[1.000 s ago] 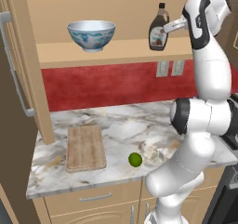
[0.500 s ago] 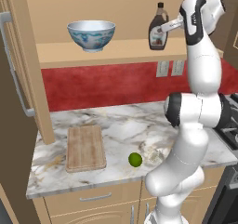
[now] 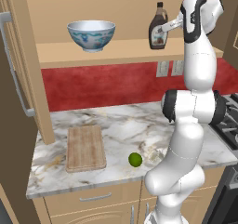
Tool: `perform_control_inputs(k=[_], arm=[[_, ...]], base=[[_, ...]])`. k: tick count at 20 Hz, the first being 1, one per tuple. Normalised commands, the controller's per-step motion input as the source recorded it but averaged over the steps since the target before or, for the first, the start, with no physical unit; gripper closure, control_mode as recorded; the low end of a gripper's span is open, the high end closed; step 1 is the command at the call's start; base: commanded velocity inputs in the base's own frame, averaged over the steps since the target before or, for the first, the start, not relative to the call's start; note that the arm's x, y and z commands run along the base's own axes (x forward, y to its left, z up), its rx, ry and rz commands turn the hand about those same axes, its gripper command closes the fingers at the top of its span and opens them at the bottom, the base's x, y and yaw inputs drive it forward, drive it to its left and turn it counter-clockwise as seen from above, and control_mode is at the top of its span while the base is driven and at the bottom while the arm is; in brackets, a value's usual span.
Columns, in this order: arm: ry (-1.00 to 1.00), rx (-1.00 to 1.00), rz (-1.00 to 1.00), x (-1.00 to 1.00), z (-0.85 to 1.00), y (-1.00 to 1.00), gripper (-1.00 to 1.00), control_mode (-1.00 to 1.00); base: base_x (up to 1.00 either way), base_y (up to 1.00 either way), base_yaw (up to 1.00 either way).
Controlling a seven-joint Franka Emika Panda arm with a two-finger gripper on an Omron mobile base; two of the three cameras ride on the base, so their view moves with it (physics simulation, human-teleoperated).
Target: Open the cabinet. Place the bowl and condiment on the counter. Then place the lime and garlic on the cutting board.
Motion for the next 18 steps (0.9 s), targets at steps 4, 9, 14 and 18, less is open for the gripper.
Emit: perform_control_inputs(k=[4,9,14,18], arm=[[0.00,0.00,0.01,0.00,-0.16,0.04,1.00,-1.00],[0.00,0.00,0.00,-0.06,-0.13,0.10,1.00,-1.00],[-0.02,0.00,0.00,-0.26,-0.11,0.30,1.00,-1.00],[-0.07,0.00,0.00,-0.55,-0.04,0.49,1.00,-1.00]], base=[[0.00,0.00,0.00],[0.00,0.00,0.00],[0.00,0.00,0.00],[0.00,0.00,0.00]])
